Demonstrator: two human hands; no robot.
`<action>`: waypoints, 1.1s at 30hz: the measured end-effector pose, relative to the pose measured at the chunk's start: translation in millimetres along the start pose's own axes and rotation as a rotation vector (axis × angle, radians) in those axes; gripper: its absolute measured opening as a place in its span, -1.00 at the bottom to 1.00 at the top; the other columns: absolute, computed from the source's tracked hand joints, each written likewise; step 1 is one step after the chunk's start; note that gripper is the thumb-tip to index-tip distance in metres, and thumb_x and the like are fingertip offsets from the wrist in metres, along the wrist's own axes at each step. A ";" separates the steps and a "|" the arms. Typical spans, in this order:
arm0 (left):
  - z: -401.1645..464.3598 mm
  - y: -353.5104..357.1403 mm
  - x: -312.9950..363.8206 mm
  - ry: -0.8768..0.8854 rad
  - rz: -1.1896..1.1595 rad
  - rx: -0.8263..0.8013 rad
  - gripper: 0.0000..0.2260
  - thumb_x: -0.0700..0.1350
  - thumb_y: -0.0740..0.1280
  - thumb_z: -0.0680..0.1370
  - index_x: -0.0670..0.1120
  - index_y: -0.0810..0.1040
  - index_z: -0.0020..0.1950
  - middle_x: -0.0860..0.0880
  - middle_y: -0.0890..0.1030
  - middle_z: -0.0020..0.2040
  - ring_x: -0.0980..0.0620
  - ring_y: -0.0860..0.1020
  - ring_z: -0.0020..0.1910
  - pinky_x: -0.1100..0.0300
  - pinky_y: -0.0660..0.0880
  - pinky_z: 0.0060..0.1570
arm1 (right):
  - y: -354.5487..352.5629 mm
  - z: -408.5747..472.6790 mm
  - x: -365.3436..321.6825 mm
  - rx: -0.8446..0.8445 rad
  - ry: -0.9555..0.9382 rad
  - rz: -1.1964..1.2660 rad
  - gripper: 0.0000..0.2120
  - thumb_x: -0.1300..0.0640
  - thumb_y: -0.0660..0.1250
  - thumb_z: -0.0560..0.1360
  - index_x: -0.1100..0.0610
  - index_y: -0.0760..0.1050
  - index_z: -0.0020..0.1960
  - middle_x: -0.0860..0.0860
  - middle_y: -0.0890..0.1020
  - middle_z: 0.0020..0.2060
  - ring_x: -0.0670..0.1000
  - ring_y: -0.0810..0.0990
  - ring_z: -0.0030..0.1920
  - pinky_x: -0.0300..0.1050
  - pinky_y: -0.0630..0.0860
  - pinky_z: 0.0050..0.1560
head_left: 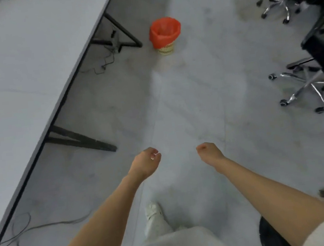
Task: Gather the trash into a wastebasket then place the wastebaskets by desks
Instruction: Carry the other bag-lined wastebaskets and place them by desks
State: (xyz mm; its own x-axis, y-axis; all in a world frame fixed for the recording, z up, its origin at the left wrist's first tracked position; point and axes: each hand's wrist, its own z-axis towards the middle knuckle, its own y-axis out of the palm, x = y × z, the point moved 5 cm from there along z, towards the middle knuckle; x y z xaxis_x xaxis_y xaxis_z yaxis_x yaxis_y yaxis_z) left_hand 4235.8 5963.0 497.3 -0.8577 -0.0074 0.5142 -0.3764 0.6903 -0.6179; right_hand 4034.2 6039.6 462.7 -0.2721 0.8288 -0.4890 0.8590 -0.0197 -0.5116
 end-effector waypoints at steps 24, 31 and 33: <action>503.5 -191.4 336.2 0.311 0.249 -0.195 -0.67 -0.01 0.18 0.61 -0.09 0.46 0.33 -0.07 0.56 0.26 -0.04 0.49 0.26 0.25 0.34 0.19 | -282.0 366.4 -280.0 0.146 0.090 0.088 -0.65 0.19 0.05 0.62 0.35 0.47 0.25 0.20 0.53 0.24 0.15 0.51 0.22 -0.16 0.43 0.13; 666.5 -243.3 477.0 0.235 0.175 -0.130 -0.71 -0.06 0.22 0.59 -0.12 0.50 0.27 -0.11 0.58 0.19 -0.10 0.53 0.19 0.19 0.40 0.21 | -425.1 522.7 -369.1 0.117 0.065 0.060 -0.64 0.20 0.03 0.62 0.34 0.43 0.29 0.20 0.51 0.27 0.15 0.50 0.25 -0.12 0.43 0.21; 705.3 -265.9 510.5 0.250 0.137 -0.095 -0.74 -0.09 0.24 0.58 -0.13 0.52 0.23 -0.11 0.61 0.14 -0.11 0.56 0.15 0.17 0.43 0.18 | -461.2 557.7 -403.2 0.115 0.049 0.040 -0.64 0.20 0.04 0.62 0.31 0.42 0.32 0.18 0.49 0.30 0.16 0.47 0.29 -0.08 0.41 0.26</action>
State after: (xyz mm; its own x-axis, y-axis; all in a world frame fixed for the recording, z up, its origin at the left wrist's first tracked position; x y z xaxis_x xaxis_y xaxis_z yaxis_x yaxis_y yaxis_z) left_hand 3651.0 5265.3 504.6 -0.7808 0.2611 0.5676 -0.2183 0.7371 -0.6395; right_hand 3505.9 5402.6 501.8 -0.2145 0.8521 -0.4774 0.8125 -0.1155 -0.5714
